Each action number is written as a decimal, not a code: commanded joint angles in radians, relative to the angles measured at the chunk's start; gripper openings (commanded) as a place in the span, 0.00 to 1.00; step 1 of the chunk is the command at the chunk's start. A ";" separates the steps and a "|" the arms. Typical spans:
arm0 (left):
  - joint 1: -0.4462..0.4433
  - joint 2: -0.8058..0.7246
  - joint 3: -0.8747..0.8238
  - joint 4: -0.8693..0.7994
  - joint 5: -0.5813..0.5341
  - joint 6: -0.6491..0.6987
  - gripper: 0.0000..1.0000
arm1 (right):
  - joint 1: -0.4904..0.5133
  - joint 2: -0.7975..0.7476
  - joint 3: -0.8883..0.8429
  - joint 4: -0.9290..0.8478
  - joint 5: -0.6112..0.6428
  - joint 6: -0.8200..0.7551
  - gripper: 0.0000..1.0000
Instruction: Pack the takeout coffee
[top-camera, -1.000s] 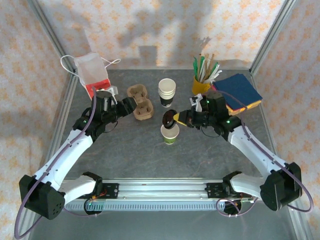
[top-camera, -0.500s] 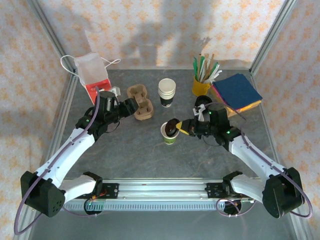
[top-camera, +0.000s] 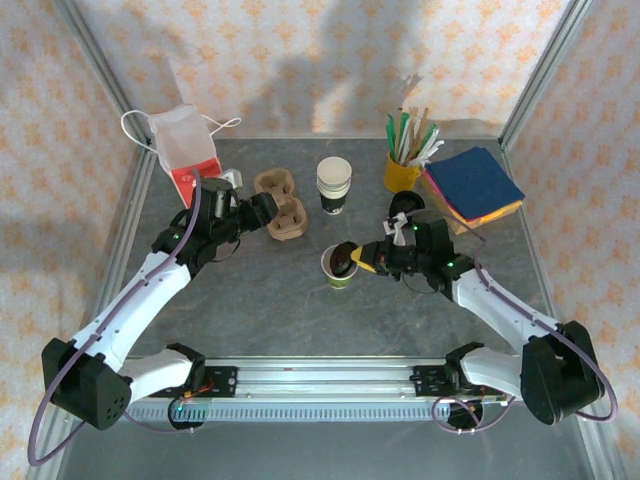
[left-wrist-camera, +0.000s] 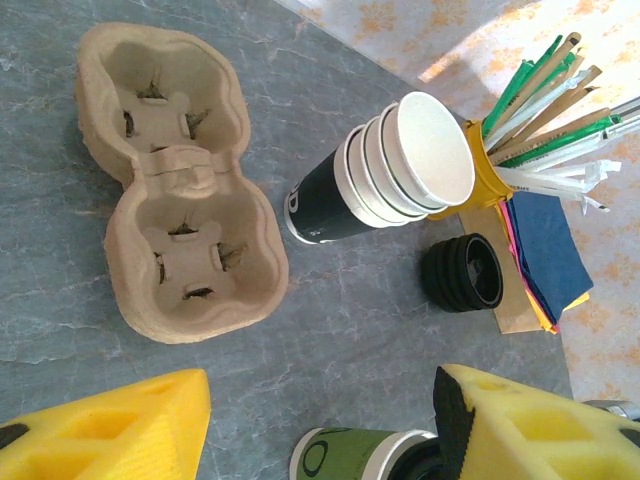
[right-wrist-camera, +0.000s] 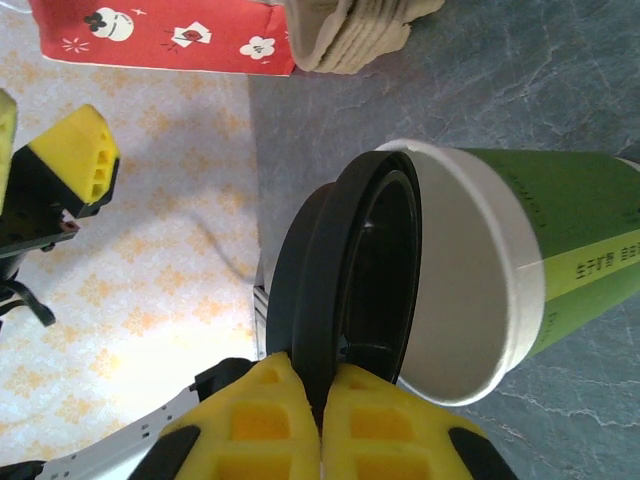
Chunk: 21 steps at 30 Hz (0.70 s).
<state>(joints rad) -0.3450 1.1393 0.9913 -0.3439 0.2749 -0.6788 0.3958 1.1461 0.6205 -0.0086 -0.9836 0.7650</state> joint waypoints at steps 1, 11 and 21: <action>-0.003 0.003 0.043 -0.021 -0.031 0.022 0.63 | -0.006 0.011 0.021 -0.017 0.021 -0.046 0.08; -0.003 0.011 0.046 -0.021 -0.031 0.012 0.62 | -0.006 0.030 0.048 -0.100 0.068 -0.107 0.20; -0.003 0.021 0.064 -0.035 -0.039 0.016 0.62 | -0.006 0.070 0.046 -0.119 0.093 -0.128 0.23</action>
<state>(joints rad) -0.3450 1.1549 1.0103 -0.3569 0.2531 -0.6792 0.3954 1.2182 0.6434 -0.1165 -0.9081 0.6594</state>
